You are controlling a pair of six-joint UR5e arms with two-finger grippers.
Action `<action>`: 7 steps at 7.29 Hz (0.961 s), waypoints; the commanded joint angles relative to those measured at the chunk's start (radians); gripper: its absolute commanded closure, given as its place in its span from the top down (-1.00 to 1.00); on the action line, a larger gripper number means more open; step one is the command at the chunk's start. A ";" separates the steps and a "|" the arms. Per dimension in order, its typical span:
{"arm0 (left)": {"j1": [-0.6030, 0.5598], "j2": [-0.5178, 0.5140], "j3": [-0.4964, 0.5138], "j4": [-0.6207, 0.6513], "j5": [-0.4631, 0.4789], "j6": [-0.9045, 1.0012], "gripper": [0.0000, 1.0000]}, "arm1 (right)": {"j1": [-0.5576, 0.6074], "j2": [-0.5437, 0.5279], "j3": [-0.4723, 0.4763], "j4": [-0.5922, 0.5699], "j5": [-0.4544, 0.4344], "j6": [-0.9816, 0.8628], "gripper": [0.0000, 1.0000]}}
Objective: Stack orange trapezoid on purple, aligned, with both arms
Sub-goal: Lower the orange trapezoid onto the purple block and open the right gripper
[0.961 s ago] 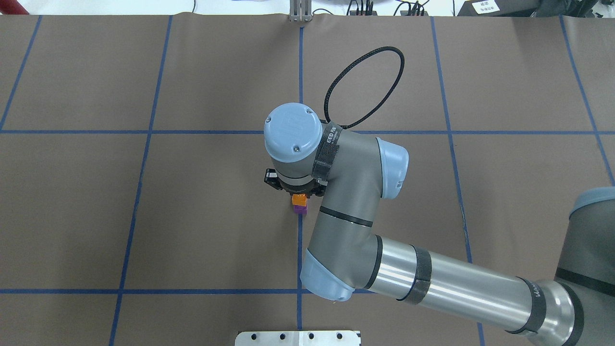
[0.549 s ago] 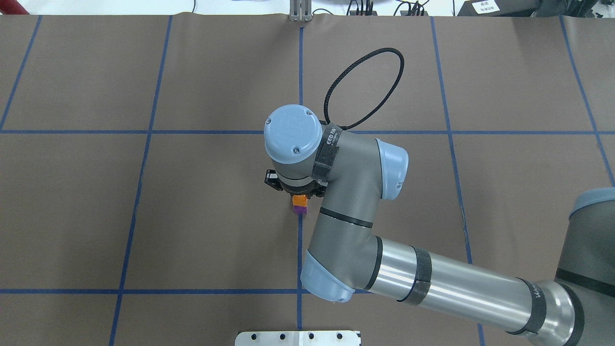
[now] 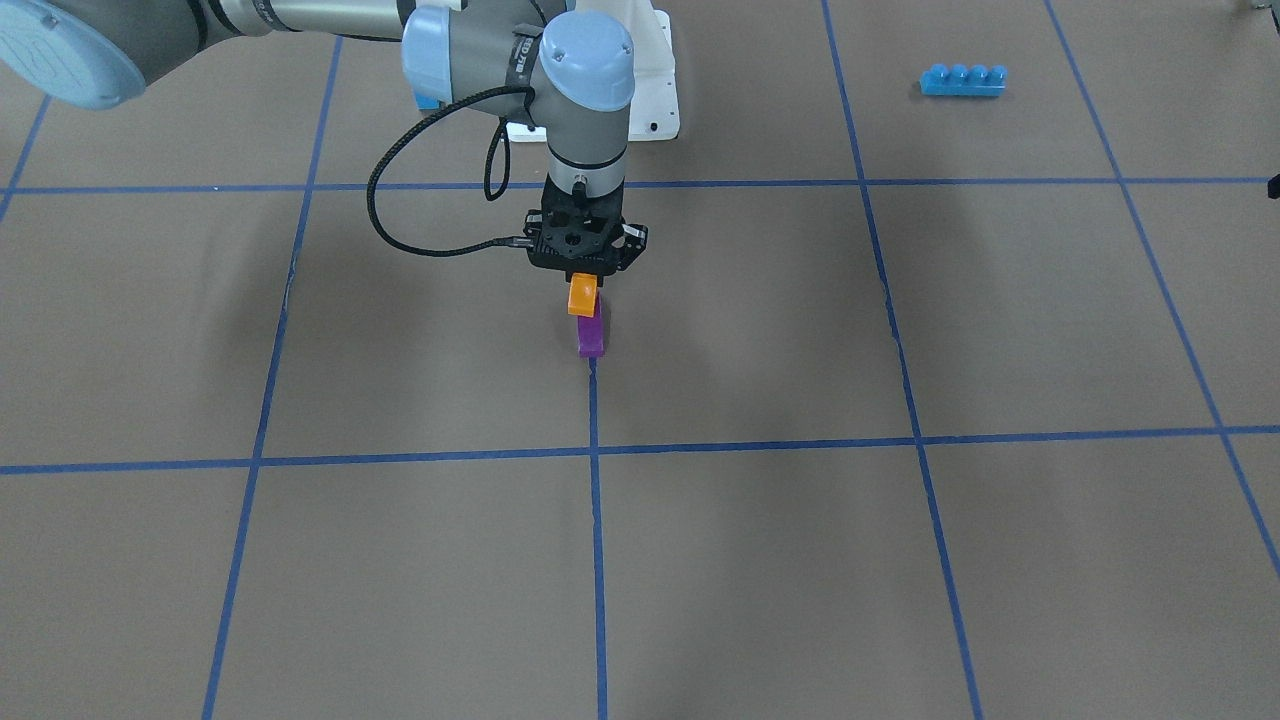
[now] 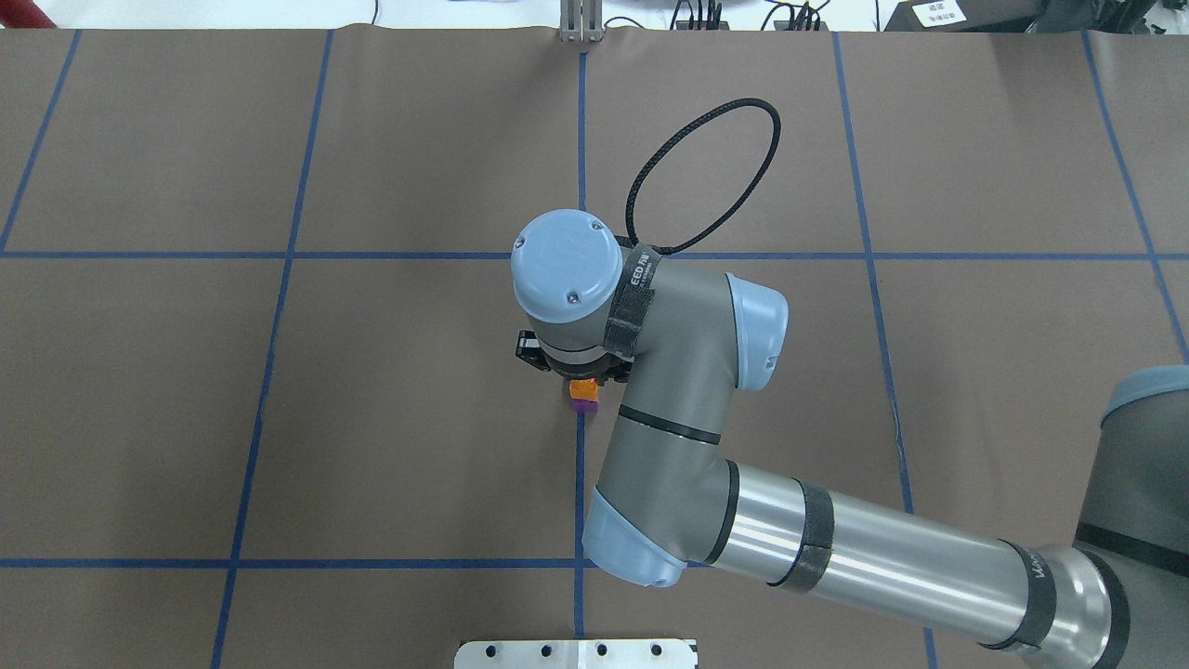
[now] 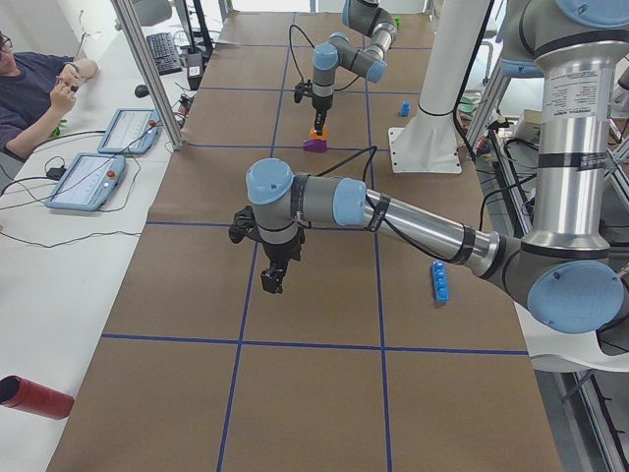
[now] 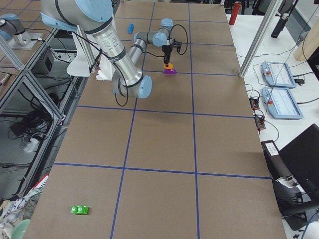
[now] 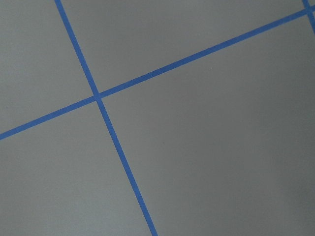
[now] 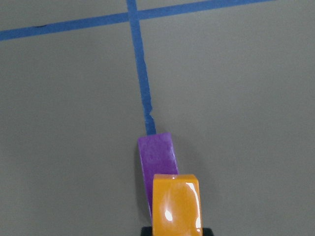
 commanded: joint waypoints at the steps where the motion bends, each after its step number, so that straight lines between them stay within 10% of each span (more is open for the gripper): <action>1: 0.000 0.000 0.000 0.000 -0.001 0.000 1.00 | -0.008 -0.001 -0.004 0.002 -0.011 0.000 -1.00; 6: 0.000 0.000 0.006 0.000 -0.001 0.000 1.00 | -0.027 -0.002 -0.022 0.012 -0.025 -0.012 -1.00; 7: 0.000 0.000 0.006 -0.002 -0.001 0.000 1.00 | -0.027 -0.002 -0.024 0.014 -0.025 -0.034 -0.31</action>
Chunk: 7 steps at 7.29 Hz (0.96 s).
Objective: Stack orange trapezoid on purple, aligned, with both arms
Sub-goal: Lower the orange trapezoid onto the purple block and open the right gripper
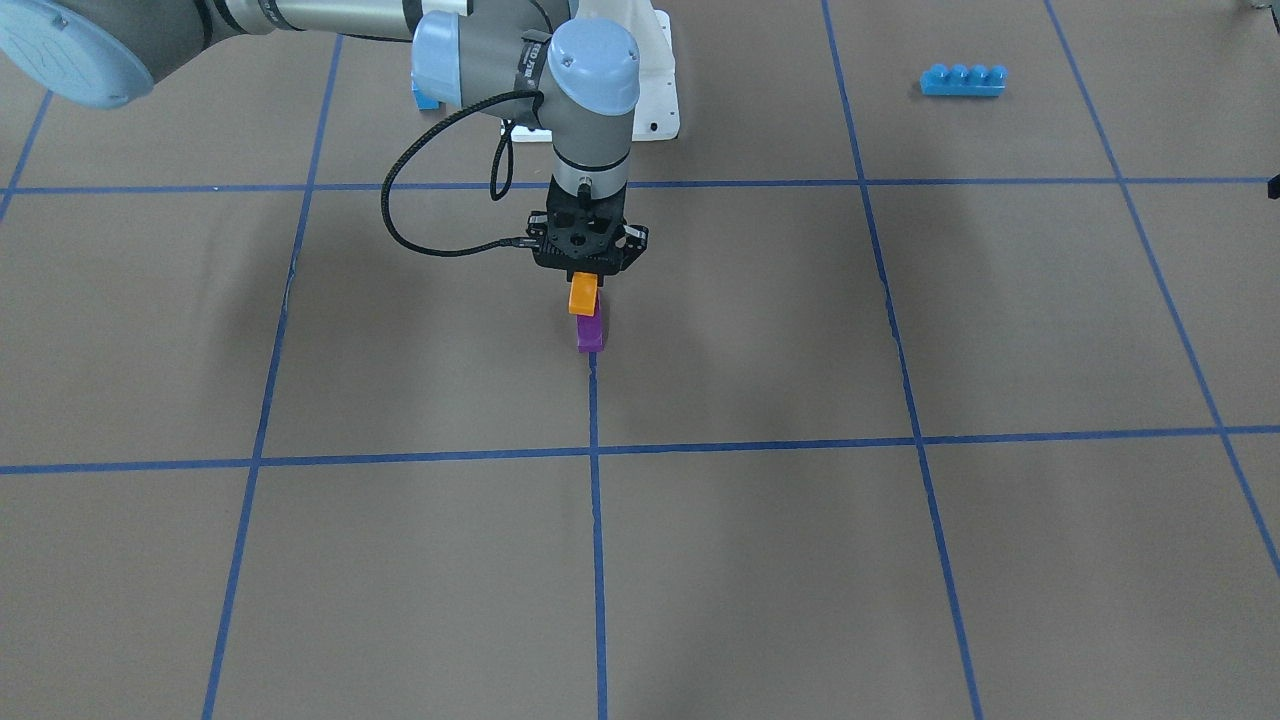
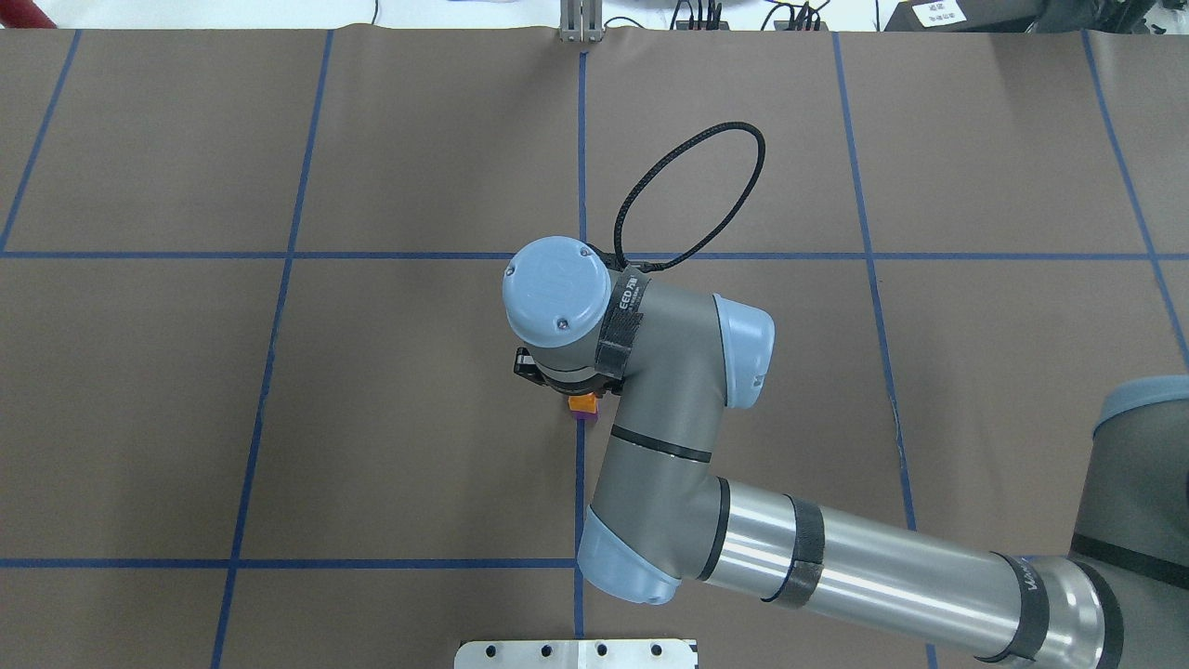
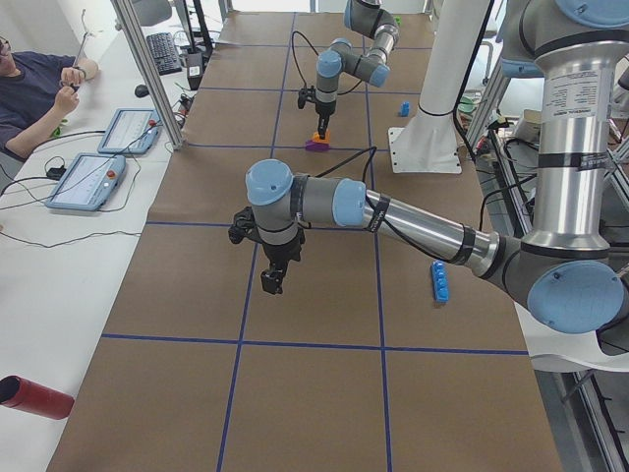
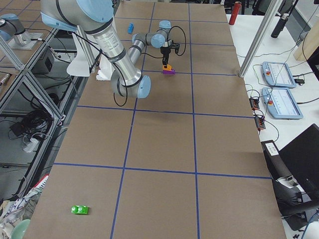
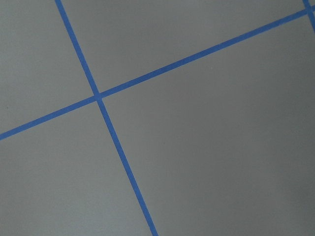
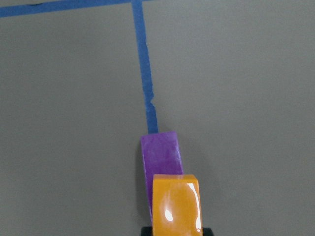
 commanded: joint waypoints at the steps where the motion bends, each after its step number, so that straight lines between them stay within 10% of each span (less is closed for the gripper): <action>1: 0.000 0.000 0.001 -0.001 0.000 0.000 1.00 | -0.001 -0.001 -0.001 0.002 -0.001 -0.012 0.98; 7: 0.000 0.002 0.072 0.007 -0.013 -0.095 1.00 | 0.110 -0.013 0.098 -0.011 0.079 -0.024 1.00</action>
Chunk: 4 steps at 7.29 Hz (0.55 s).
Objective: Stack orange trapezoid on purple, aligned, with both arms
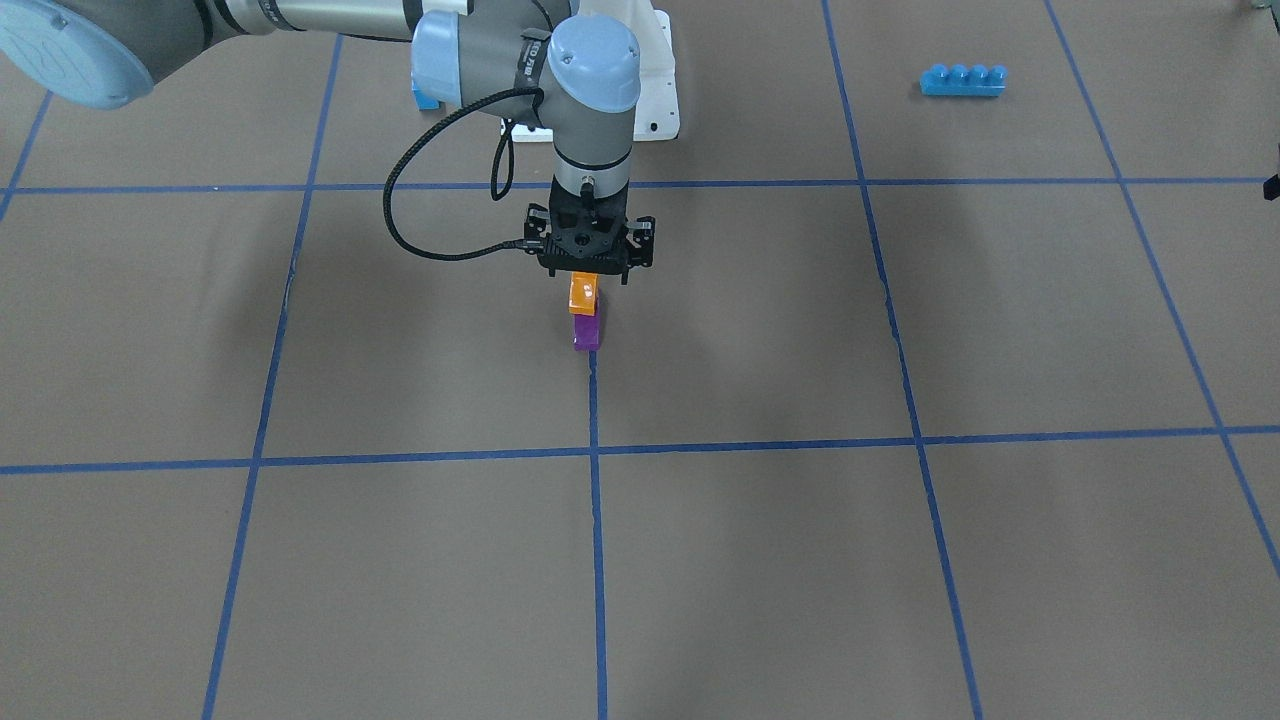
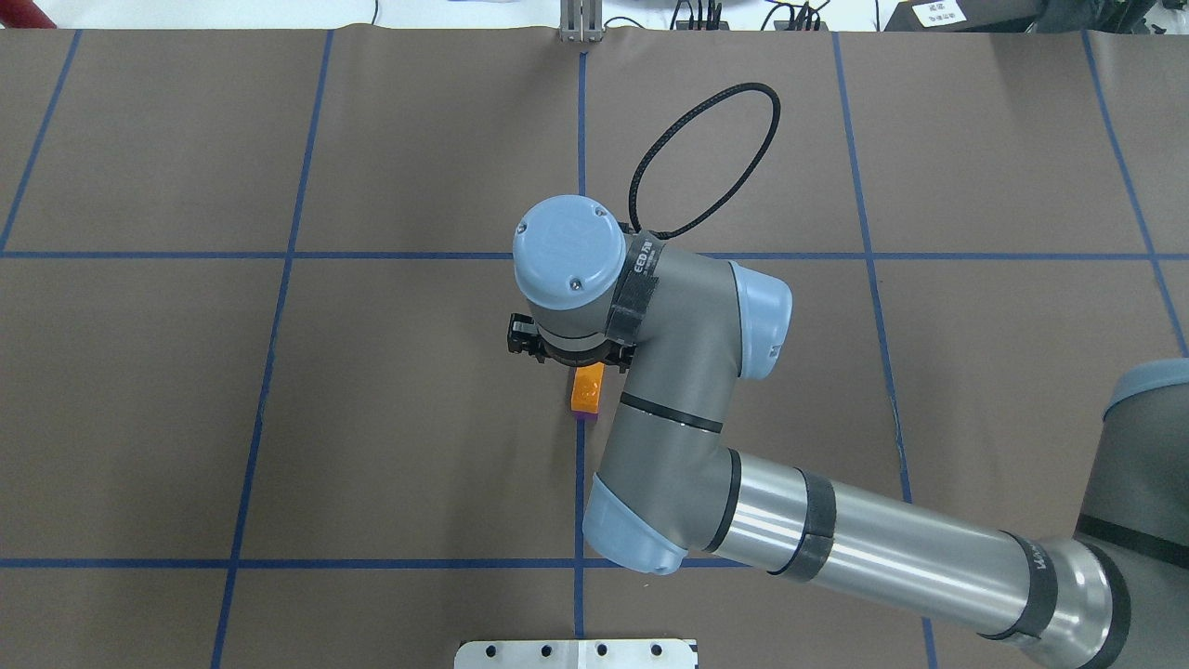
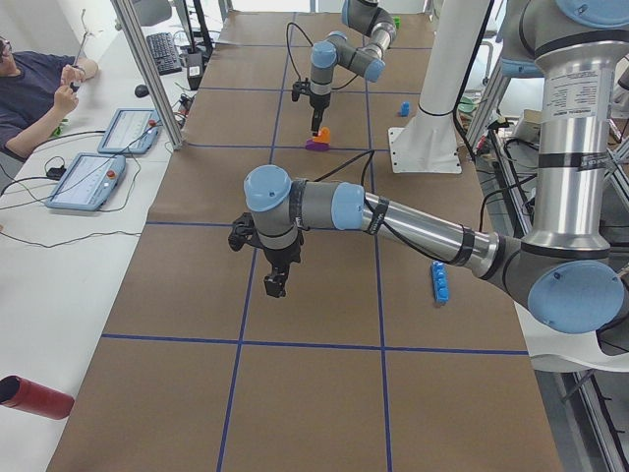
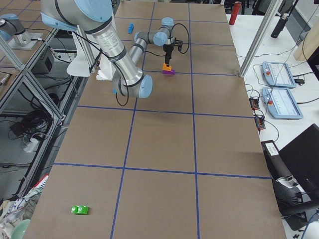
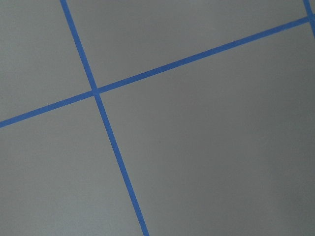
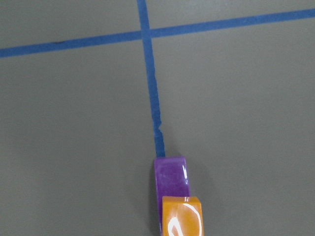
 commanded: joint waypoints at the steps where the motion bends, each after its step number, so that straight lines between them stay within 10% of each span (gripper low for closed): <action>1: -0.012 0.017 0.054 -0.002 0.005 -0.020 1.00 | 0.097 -0.051 0.088 -0.011 0.084 -0.010 1.00; 4: -0.095 0.083 0.151 -0.135 0.008 -0.007 1.00 | 0.271 -0.231 0.206 -0.011 0.200 -0.247 1.00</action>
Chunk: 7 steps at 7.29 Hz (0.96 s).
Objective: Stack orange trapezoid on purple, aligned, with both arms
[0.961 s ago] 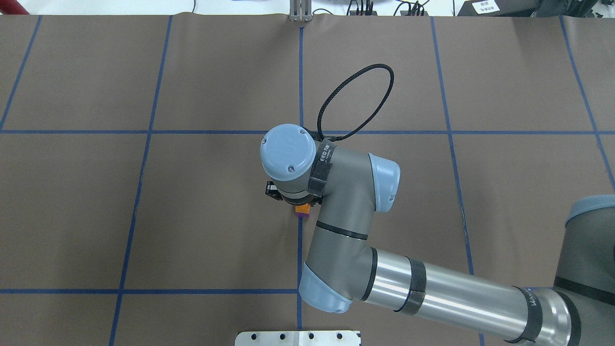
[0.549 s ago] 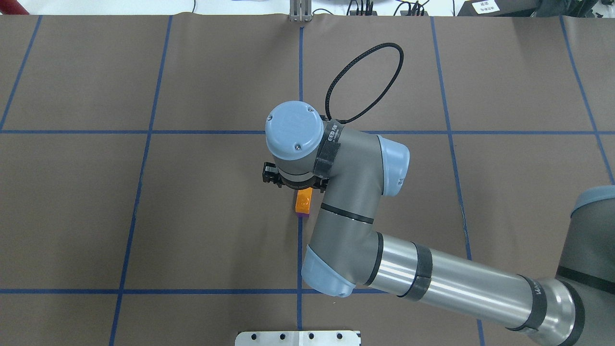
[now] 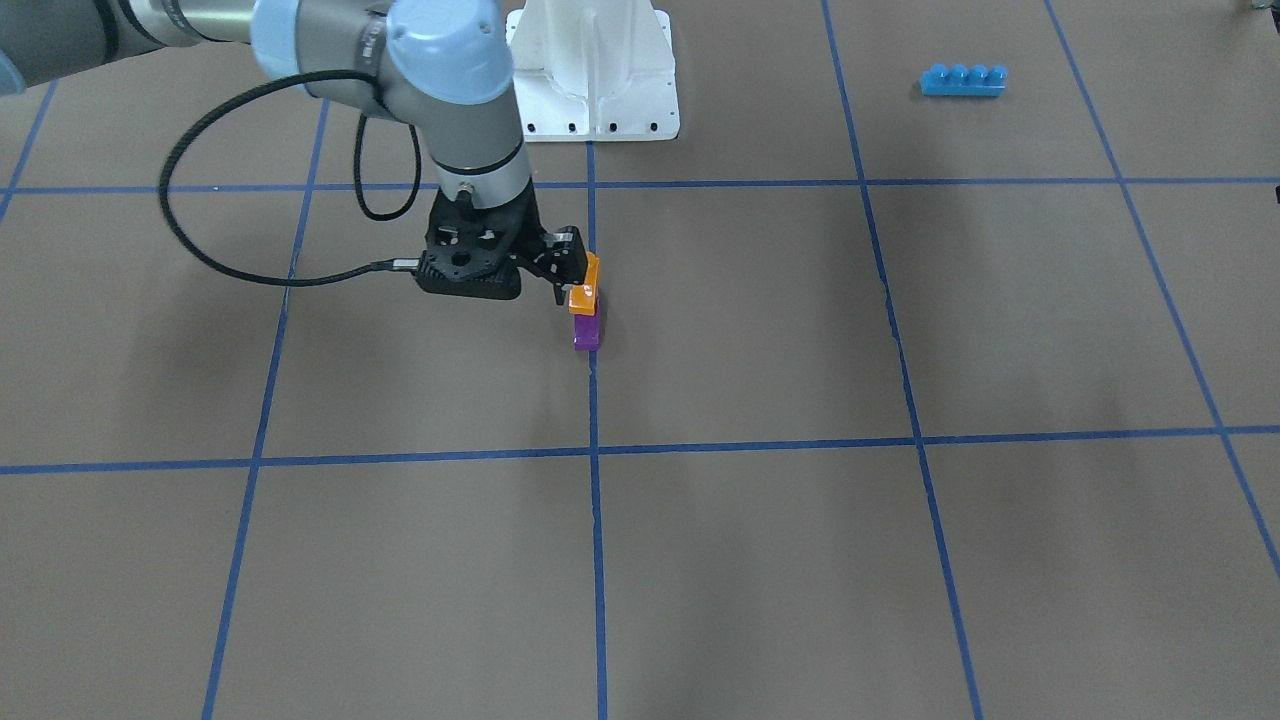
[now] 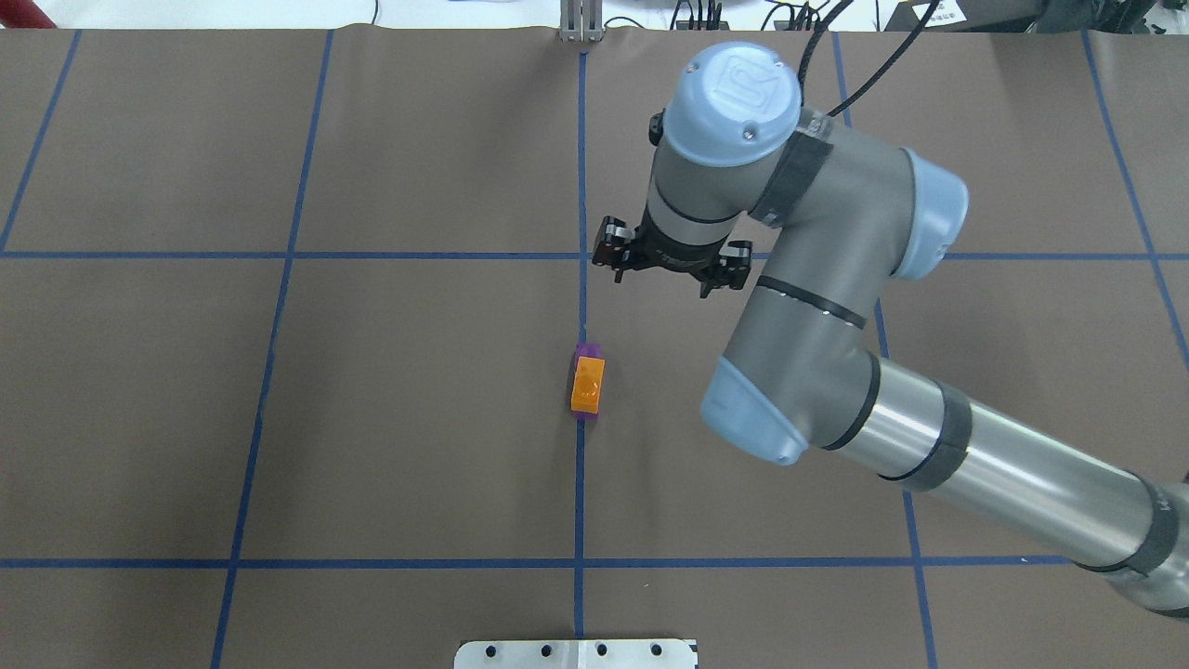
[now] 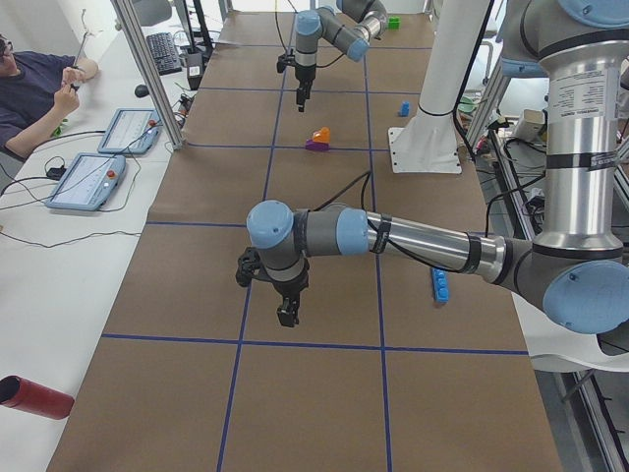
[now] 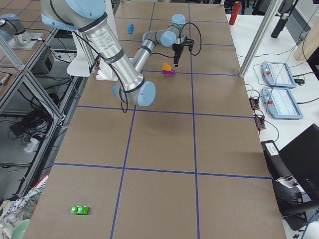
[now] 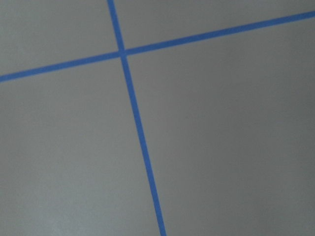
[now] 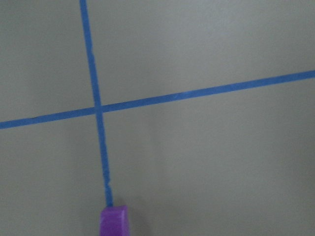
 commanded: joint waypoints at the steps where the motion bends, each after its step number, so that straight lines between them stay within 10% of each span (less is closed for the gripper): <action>1: -0.046 0.023 0.042 -0.143 0.005 0.007 1.00 | 0.151 -0.169 0.078 0.001 0.088 -0.245 1.00; 7: -0.058 -0.014 0.032 -0.119 -0.001 0.026 1.00 | 0.616 -0.615 0.109 0.013 0.269 -1.026 1.00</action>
